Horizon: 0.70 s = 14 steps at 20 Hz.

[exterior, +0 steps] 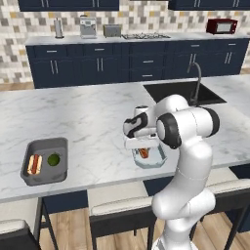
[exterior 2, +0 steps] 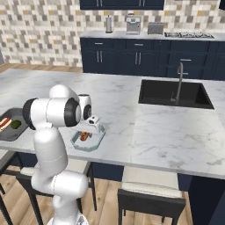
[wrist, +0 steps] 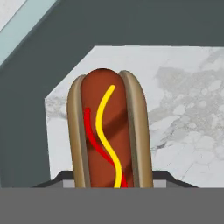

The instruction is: Place one cooked food and one vegetable from the large plate to each tupperware container.

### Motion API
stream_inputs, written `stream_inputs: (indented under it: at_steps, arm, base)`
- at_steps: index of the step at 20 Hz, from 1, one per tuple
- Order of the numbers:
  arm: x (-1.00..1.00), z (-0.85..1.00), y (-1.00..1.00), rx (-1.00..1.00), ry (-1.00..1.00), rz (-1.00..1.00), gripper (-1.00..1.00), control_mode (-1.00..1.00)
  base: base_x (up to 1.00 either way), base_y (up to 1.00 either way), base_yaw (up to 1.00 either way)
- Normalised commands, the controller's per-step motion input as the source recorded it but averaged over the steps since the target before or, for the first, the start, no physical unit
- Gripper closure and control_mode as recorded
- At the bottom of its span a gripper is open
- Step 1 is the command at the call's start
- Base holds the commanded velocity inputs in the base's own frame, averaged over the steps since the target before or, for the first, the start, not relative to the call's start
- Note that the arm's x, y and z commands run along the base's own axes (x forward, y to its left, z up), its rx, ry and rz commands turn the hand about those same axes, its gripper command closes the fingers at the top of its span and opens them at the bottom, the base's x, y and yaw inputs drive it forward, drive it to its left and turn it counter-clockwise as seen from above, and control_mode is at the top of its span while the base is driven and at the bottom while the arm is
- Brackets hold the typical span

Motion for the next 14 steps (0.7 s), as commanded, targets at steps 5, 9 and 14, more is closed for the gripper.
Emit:
stream_inputs:
  at_steps: [5,9,14]
  arm:
    - [-0.13,-0.15,0.08,0.00,0.01,-0.01,-1.00,-1.00]
    - [-0.30,0.02,0.00,0.00,0.00,-0.06,-1.00,-1.00]
    - [-0.43,0.42,-0.09,0.00,0.00,-0.11,-1.00,-1.00]
  base:
    - [0.00,0.00,0.00]
    - [0.00,0.00,0.00]
    - [0.00,0.00,0.00]
